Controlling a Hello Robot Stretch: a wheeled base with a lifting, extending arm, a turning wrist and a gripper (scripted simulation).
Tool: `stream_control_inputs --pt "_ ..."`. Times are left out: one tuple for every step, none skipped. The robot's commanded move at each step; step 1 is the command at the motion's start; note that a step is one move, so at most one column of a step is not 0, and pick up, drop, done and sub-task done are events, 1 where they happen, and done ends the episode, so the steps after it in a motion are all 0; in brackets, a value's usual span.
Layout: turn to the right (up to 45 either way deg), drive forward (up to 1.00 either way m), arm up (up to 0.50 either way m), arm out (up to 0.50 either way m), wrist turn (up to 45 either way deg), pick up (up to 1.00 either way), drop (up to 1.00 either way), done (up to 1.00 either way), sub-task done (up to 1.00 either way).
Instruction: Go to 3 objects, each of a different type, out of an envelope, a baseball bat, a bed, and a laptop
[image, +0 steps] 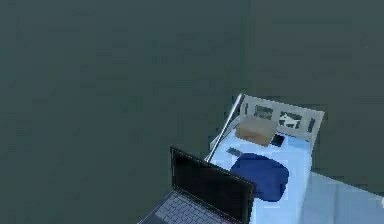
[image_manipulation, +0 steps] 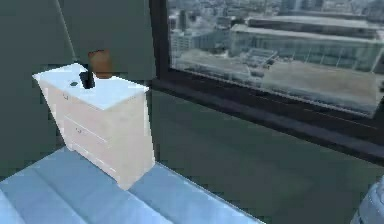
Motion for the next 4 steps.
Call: stream_control_inputs --pt "0.0 0.00 0.00 0.00 0.0 0.00 0.00 0.00 1.00" --pt "45.0 0.00 0.00 0.00 0.0 0.00 0.00 0.00 0.00" --pt "45.0 0.00 0.00 0.00 0.0 0.00 0.00 0.00 0.00" --pt "6.0 0.00 0.00 0.00 0.0 0.00 0.00 0.00 0.00"
